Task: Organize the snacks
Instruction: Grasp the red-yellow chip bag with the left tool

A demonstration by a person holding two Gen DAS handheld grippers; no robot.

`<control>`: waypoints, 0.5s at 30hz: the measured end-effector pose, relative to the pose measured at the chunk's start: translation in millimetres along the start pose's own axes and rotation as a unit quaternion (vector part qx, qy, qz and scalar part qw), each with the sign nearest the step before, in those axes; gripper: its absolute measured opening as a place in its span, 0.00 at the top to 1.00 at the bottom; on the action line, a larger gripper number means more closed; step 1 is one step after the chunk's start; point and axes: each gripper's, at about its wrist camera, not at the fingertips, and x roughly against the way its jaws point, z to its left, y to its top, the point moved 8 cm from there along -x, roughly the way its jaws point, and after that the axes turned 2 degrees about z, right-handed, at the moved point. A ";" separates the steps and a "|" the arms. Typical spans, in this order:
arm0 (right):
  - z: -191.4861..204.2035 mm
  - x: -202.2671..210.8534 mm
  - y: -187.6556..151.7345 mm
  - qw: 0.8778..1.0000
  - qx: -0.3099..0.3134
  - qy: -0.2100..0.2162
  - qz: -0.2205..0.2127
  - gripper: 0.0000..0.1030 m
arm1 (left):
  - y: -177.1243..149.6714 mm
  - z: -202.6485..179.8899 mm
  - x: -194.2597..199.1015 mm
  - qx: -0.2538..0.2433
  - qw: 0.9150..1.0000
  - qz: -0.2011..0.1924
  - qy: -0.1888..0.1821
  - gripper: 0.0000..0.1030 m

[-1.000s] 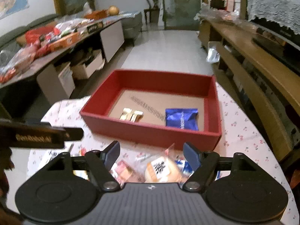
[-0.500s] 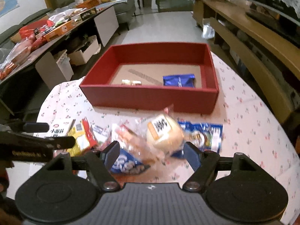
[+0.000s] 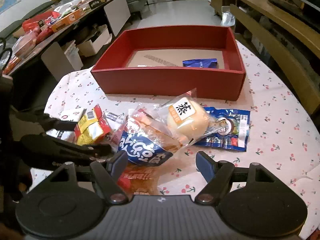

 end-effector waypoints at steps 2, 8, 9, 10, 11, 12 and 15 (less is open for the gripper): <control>1.0 -0.5 -0.2 1.000 0.004 -0.001 0.000 0.14 | -3.2 -4.2 4.5 -0.002 1.000 -0.003 0.006 0.28; -5.0 3.8 4.0 1.000 -0.001 -0.007 -0.010 0.14 | -5.8 -5.5 16.8 0.035 0.999 -0.004 0.004 0.40; -6.4 3.4 3.7 1.000 -0.002 -0.008 -0.009 0.14 | -5.5 -5.2 19.6 0.044 0.999 -0.005 -0.002 0.40; -7.4 2.6 3.2 1.000 -0.002 -0.010 -0.007 0.14 | -4.5 -4.8 21.0 0.051 0.999 -0.007 -0.006 0.40; -8.3 1.7 2.9 1.000 -0.002 -0.012 -0.005 0.14 | -4.2 -5.1 22.9 0.053 0.999 -0.008 -0.006 0.41; -9.1 1.1 2.3 1.000 -0.001 -0.013 -0.003 0.14 | -4.7 -5.9 24.2 0.054 0.999 -0.009 -0.004 0.42; -10.2 0.3 1.8 1.000 -0.003 -0.016 -0.002 0.14 | -7.9 -5.7 23.5 0.061 0.998 -0.008 -0.002 0.43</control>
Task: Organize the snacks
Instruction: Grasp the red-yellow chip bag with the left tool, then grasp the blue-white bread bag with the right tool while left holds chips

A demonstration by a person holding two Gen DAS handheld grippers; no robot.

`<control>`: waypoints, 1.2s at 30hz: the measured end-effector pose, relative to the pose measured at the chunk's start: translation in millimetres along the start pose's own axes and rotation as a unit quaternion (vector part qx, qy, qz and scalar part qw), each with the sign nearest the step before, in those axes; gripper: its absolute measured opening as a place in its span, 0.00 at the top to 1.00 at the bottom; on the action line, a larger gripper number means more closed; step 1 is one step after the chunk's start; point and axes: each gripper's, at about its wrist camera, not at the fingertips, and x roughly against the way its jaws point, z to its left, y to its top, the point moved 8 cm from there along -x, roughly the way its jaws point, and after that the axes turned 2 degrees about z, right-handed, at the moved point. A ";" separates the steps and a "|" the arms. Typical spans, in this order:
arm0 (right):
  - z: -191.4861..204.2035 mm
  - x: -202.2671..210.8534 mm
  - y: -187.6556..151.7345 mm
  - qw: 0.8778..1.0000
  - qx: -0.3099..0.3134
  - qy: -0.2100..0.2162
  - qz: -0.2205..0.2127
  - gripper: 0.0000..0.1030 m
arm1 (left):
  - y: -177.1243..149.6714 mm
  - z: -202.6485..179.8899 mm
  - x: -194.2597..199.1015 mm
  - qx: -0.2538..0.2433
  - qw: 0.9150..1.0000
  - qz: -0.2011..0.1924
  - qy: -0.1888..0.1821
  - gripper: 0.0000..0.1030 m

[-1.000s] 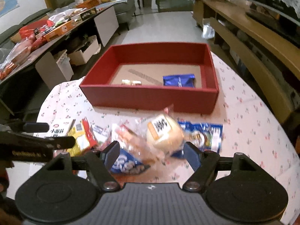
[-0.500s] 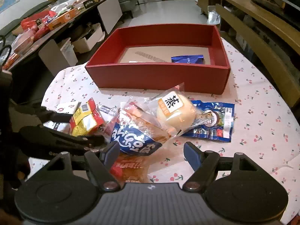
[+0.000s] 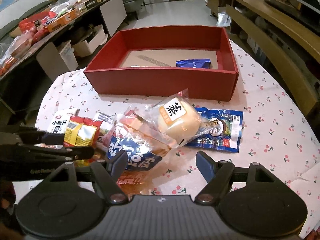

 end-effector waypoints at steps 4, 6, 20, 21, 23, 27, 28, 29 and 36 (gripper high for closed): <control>0.9 -0.1 0.5 1.000 0.001 0.002 -0.001 0.14 | -0.2 4.4 4.2 0.014 1.000 -0.004 -0.004 0.43; 1.6 -0.2 0.4 1.000 0.001 0.002 0.000 0.14 | -0.3 5.6 7.5 0.022 1.000 -0.007 -0.007 0.43; 5.7 -3.5 -2.5 1.000 -0.008 0.009 0.006 0.14 | 5.0 10.7 22.7 0.053 0.998 -0.021 -0.032 0.44; 7.0 -5.0 -3.2 1.000 -0.011 0.010 0.009 0.14 | 4.8 10.4 22.4 0.054 0.998 -0.019 -0.034 0.44; 11.2 -8.4 -5.7 0.999 -0.024 0.020 0.018 0.14 | 4.6 10.1 22.1 0.054 0.998 -0.018 -0.035 0.44; 25.0 -15.9 -14.5 0.998 -0.030 0.034 0.032 0.14 | 4.0 11.6 21.9 0.057 0.998 -0.017 -0.035 0.44; 29.6 -18.9 -17.2 0.999 -0.023 0.030 0.035 0.14 | 3.6 12.1 21.5 0.057 0.998 -0.016 -0.035 0.44; 33.5 -21.9 -19.4 0.999 -0.019 0.027 0.037 0.14 | 3.1 12.4 20.8 0.057 0.998 -0.015 -0.034 0.44; 45.7 -39.3 -21.1 0.999 0.001 0.016 0.035 0.24 | -3.0 7.8 12.6 0.051 0.998 0.002 -0.034 0.43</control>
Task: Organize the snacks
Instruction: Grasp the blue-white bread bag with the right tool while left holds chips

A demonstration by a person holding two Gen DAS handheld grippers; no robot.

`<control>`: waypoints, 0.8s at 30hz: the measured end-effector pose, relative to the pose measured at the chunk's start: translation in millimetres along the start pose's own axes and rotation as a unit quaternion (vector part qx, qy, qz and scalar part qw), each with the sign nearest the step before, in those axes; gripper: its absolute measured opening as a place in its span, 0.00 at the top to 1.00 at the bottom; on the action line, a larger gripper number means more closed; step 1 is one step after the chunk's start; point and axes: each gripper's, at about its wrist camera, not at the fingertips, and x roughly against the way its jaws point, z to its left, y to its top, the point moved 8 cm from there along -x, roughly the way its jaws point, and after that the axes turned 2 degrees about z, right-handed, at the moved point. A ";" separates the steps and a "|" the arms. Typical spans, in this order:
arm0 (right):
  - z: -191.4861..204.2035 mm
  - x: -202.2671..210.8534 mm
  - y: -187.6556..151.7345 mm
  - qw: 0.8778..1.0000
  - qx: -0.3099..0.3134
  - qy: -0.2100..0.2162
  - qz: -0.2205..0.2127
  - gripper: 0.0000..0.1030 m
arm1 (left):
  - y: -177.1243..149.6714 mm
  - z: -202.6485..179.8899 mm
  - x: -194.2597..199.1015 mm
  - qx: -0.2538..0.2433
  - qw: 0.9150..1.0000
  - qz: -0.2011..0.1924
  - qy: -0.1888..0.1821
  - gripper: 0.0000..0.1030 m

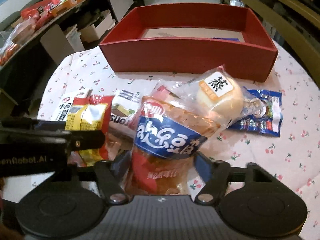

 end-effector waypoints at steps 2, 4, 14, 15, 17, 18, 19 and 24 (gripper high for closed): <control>-3.1 2.1 -1.1 1.000 0.005 0.005 0.003 0.32 | -1.4 -2.7 -1.2 -0.002 1.000 0.004 -0.004 0.44; -8.0 6.3 -4.2 1.000 0.011 0.004 0.001 0.34 | -3.7 -5.4 -3.0 -0.007 1.000 0.008 -0.003 0.44; -25.3 24.1 -8.2 1.000 0.018 0.006 -0.008 0.47 | -10.8 -16.5 -10.8 -0.024 1.000 0.016 0.003 0.43; -24.5 24.2 -8.2 1.000 0.020 0.005 -0.009 0.47 | -11.1 -16.7 -10.8 -0.024 1.000 0.015 0.004 0.43; -23.4 25.8 -8.3 1.000 0.028 0.004 -0.011 0.48 | -10.9 -16.5 -10.4 -0.022 1.000 0.014 0.004 0.43; -22.1 27.1 -8.2 0.999 0.033 0.004 -0.013 0.49 | -10.1 -16.1 -9.9 -0.021 1.000 0.014 0.004 0.43; -20.3 29.0 -8.0 0.999 0.037 0.006 -0.017 0.50 | -9.8 -16.0 -9.4 -0.020 1.000 0.014 0.002 0.43; -18.9 38.0 -5.5 0.999 0.037 0.023 -0.028 0.53 | -7.0 -18.5 -4.2 -0.020 1.000 0.006 -0.007 0.43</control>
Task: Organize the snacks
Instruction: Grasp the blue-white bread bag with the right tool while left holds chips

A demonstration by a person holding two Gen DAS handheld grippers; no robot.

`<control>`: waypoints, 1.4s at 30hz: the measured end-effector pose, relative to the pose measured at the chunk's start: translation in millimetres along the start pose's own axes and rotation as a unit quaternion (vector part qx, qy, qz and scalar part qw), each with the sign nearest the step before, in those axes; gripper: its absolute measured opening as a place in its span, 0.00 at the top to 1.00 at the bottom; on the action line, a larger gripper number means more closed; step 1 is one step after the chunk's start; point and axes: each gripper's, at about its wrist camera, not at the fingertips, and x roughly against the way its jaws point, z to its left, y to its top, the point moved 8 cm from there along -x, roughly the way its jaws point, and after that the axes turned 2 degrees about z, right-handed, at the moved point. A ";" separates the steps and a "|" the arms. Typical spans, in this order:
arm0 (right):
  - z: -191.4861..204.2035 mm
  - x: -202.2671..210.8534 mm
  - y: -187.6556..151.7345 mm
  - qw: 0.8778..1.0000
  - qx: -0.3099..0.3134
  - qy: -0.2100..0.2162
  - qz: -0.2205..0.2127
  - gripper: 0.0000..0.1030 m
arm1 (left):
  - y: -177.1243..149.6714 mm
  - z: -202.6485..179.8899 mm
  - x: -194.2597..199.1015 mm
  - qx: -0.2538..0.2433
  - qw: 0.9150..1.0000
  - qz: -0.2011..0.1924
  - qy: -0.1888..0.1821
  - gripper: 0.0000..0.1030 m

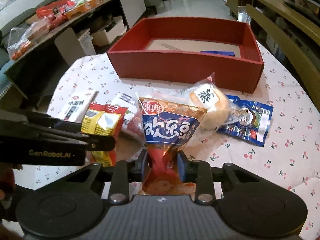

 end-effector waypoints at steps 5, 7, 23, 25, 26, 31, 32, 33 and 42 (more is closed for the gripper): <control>-2.4 15.4 7.0 1.000 -0.013 0.015 -0.022 0.56 | 3.7 -1.4 5.0 0.003 1.000 -0.006 -0.008 0.43; -3.7 20.6 9.5 0.999 -0.018 0.018 -0.029 0.56 | 5.7 -2.8 7.6 0.004 1.000 -0.011 -0.011 0.43; -6.3 -10.5 2.7 1.000 -0.009 -0.002 0.012 0.49 | -1.1 -4.6 -11.4 -0.001 1.000 0.010 0.007 0.44; -8.6 -15.6 2.3 1.000 -0.014 0.004 0.013 0.45 | -1.3 -2.1 -13.8 0.002 1.000 0.011 0.012 0.43; -9.0 -18.6 3.1 1.000 -0.017 0.005 0.015 0.43 | -1.7 -0.8 -15.2 0.005 1.000 0.013 0.014 0.43; -14.4 -27.6 6.0 0.999 -0.036 0.008 0.021 0.42 | -4.2 6.5 -26.8 0.020 0.999 0.026 0.022 0.41; -12.3 -24.6 6.7 0.999 -0.033 0.012 0.017 0.46 | -6.6 5.4 -29.8 0.015 0.999 0.033 0.027 0.41; -9.6 -20.8 6.6 1.000 -0.025 0.012 0.013 0.49 | -8.0 3.4 -30.1 0.009 0.999 0.033 0.032 0.42; -0.3 4.6 4.7 1.000 0.004 0.017 -0.008 0.64 | -2.6 -11.3 -11.0 -0.010 1.000 0.006 0.021 0.43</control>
